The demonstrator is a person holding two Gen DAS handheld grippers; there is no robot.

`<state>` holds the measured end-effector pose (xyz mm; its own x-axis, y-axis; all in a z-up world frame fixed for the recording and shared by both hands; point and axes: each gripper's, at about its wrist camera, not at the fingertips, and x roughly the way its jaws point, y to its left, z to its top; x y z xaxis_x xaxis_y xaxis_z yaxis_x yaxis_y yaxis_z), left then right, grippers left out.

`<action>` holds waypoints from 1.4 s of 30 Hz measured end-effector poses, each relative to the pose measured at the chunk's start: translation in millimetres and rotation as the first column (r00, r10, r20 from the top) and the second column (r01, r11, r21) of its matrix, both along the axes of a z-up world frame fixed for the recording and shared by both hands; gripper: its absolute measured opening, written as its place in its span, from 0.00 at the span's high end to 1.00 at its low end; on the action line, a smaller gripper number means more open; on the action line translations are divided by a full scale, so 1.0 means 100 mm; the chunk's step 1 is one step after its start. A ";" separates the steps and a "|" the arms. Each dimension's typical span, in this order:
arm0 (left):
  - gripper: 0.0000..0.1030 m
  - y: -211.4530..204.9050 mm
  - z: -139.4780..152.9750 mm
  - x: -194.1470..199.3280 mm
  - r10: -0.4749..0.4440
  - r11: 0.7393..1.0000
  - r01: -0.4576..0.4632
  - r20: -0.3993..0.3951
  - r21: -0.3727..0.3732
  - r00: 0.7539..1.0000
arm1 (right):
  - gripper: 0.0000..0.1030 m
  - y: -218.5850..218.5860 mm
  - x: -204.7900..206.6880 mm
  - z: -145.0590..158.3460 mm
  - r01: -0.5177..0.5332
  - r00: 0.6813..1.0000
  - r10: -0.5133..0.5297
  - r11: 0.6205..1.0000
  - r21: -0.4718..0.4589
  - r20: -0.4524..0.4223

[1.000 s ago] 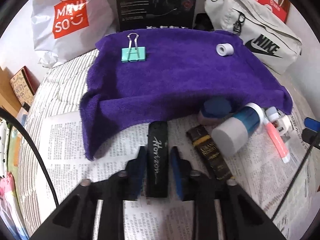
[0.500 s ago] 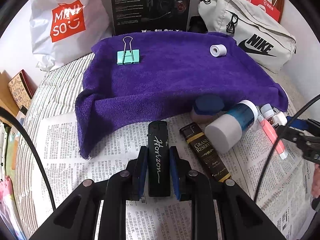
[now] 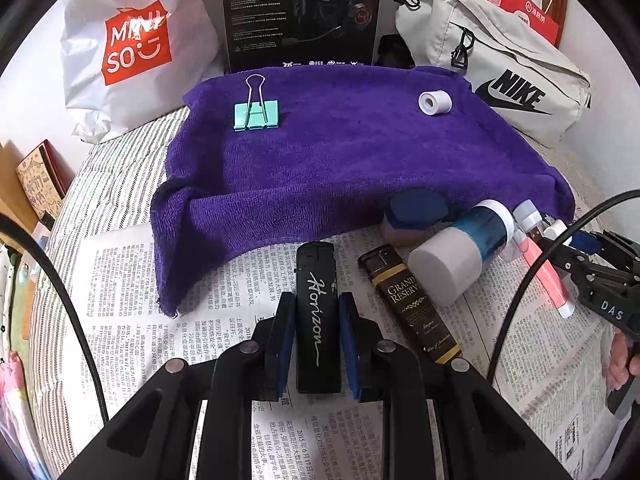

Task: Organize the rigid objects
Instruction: 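Grasp black Horizon case with left tool while right tool grasps white cube charger, then carry Horizon case over towel with left tool while right tool places charger there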

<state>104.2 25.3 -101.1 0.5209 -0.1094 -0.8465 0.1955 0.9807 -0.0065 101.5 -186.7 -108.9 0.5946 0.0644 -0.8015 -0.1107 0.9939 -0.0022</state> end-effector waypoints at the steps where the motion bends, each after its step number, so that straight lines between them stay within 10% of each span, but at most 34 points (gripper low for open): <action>1: 0.79 0.00 0.00 0.00 -0.001 1.000 0.000 -0.003 -0.003 1.000 | 0.58 0.02 0.00 0.00 -0.009 1.000 0.009 1.000 -0.016 0.004; 42: 0.80 0.15 0.22 -0.14 0.049 0.998 -0.051 -0.046 -0.037 0.998 | 0.58 -0.12 -0.18 0.37 -0.015 0.999 0.016 0.999 0.048 -0.039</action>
